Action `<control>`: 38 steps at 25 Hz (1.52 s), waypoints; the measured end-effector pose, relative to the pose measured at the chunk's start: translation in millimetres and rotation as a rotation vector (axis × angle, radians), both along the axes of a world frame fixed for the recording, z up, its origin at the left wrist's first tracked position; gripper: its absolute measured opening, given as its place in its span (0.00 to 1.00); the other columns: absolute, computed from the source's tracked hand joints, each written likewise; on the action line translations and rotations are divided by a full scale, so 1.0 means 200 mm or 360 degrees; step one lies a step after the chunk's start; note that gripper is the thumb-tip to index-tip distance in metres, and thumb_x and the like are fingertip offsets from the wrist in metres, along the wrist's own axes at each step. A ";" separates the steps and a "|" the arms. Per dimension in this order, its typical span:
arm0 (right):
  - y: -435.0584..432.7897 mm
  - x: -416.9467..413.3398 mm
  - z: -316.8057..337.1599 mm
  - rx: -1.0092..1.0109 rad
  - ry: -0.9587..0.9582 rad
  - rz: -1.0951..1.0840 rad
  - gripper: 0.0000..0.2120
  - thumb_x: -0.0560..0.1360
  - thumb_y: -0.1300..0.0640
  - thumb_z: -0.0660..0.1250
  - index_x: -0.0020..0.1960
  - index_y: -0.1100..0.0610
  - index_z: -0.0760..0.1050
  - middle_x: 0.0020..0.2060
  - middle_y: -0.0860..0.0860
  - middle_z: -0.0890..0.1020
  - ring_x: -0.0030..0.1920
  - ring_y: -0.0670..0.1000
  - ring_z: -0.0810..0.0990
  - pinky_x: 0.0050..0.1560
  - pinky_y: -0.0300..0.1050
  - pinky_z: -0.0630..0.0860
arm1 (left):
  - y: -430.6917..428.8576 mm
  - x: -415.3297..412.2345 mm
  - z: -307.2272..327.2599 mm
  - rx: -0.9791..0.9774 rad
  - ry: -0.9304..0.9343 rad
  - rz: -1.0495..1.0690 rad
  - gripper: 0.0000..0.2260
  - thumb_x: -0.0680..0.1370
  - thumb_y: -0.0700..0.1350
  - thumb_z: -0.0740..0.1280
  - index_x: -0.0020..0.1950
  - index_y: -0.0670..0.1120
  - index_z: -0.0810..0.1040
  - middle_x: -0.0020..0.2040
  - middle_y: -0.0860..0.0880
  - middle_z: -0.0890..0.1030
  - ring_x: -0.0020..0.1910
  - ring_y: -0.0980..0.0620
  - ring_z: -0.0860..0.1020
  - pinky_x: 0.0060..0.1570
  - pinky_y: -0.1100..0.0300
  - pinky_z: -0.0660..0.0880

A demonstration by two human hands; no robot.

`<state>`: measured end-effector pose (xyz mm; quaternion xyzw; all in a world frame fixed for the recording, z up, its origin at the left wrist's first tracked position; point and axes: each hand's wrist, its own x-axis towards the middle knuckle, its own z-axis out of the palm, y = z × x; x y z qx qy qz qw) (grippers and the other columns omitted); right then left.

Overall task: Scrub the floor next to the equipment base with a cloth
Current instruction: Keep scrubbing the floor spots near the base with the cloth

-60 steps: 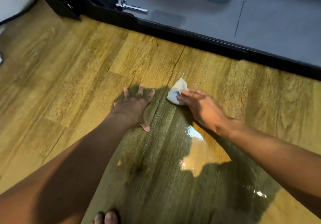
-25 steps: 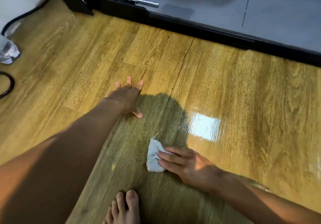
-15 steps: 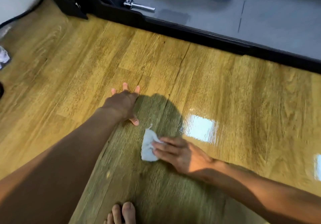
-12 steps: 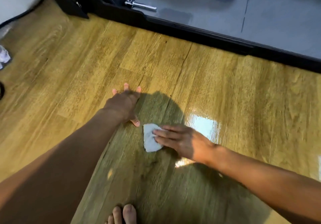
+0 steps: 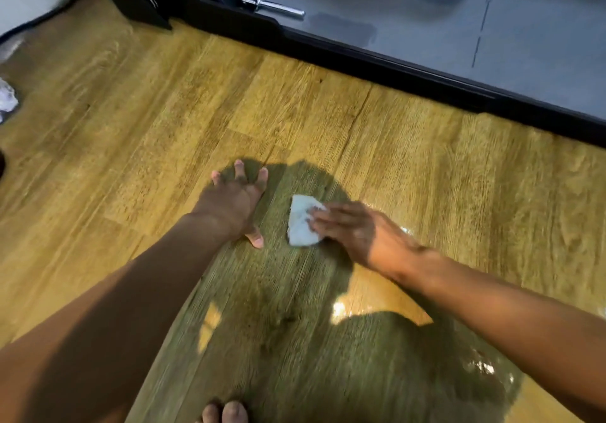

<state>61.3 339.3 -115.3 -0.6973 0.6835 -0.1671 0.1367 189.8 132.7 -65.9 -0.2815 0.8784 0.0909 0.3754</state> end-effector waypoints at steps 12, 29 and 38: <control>-0.19 -0.38 -0.09 -0.0002 0.0159 -0.0217 0.23 0.79 0.40 0.52 0.67 0.48 0.71 0.69 0.48 0.71 0.70 0.50 0.68 0.71 0.48 0.63 | -0.03 0.02 -0.06 0.0029 0.0010 -0.0022 0.58 0.66 0.56 0.76 0.76 0.52 0.32 0.75 0.38 0.31 0.73 0.28 0.42 0.67 0.37 0.62; -0.59 -0.77 -0.03 0.0128 0.0111 -0.1141 0.19 0.77 0.66 0.61 0.65 0.54 0.75 0.65 0.56 0.75 0.66 0.56 0.73 0.70 0.50 0.65 | 0.00 -0.01 0.00 0.0138 -0.0016 0.0108 0.56 0.69 0.50 0.76 0.76 0.53 0.33 0.75 0.41 0.30 0.73 0.30 0.38 0.67 0.36 0.62; -0.59 -0.54 -0.03 0.0259 0.0275 -0.0708 0.21 0.77 0.66 0.61 0.67 0.50 0.72 0.68 0.49 0.72 0.67 0.51 0.72 0.69 0.51 0.66 | -0.03 -0.01 -0.09 0.0083 0.0020 0.0081 0.58 0.66 0.51 0.78 0.77 0.52 0.34 0.75 0.40 0.32 0.72 0.27 0.40 0.66 0.33 0.62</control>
